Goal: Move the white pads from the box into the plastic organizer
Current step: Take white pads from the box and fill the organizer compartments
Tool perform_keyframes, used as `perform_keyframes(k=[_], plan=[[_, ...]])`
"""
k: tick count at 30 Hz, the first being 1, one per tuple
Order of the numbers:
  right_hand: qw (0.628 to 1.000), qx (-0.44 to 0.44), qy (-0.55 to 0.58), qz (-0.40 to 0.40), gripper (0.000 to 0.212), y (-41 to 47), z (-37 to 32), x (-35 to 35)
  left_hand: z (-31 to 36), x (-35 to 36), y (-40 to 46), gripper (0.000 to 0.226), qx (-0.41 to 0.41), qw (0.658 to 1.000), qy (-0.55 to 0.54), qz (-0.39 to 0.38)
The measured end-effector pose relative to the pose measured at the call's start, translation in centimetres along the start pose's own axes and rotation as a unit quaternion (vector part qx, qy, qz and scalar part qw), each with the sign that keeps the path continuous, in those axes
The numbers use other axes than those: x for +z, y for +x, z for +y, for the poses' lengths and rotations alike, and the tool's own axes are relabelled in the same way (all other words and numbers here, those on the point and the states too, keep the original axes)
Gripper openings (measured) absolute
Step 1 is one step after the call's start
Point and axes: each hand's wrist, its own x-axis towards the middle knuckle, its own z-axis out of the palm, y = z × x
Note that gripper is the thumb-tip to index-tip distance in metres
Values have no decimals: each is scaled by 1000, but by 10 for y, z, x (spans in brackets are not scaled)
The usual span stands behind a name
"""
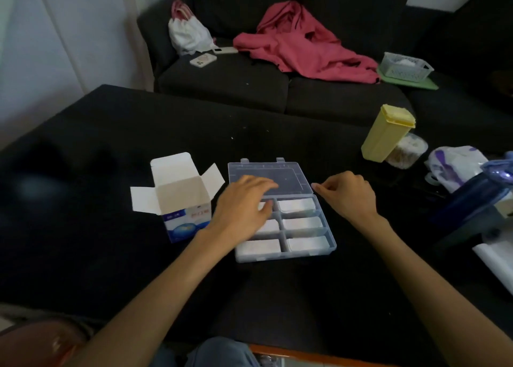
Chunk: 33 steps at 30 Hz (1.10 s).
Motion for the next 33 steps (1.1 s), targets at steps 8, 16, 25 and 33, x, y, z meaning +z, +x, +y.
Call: perform_keyframes(k=[8, 16, 25, 33], plan=[[977, -171, 98, -80, 17, -29, -106, -7, -79, -98, -87, 47, -240, 928, -103, 267], [939, -315, 62, -127, 26, -62, -165, 42, -136, -66, -110, 102, -308, 911, -274, -19], [933, -359, -23, 7, 27, -84, -131, 38, -126, -34, -106, 73, -208, 917, -332, 79], [933, -344, 70, -73, 31, -99, -160, 20, -102, -55, -117, 71, -99, 957, -199, 185]])
